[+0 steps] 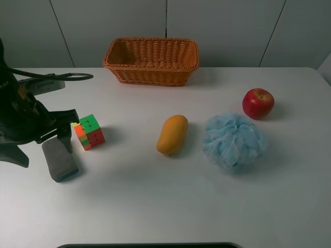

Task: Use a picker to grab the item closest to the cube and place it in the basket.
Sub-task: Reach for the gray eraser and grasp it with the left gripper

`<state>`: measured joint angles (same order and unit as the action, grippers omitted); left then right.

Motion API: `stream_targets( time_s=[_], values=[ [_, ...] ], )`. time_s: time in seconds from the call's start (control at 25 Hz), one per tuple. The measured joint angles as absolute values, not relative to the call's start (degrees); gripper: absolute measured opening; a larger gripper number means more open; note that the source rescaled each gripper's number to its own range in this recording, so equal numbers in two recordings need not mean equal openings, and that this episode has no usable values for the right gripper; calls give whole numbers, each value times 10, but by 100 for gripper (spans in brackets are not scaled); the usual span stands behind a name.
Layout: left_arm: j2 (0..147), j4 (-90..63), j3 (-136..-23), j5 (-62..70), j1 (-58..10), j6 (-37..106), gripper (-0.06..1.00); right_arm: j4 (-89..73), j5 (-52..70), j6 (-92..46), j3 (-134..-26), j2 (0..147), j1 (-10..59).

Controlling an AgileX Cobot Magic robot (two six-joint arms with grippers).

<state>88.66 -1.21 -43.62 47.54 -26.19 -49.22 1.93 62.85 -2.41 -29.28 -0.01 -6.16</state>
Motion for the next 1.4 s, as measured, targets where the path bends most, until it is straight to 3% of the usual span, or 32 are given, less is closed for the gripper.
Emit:
stream_targets(
  time_s=[0.36, 1.4],
  values=[
    [888, -17, -366, 357, -262, -497, 96, 19, 629, -24, -293, 0, -62],
    [894, 61, -312, 262, -243, -656, 96, 19, 629, -24, -293, 0, -62]
  ],
)
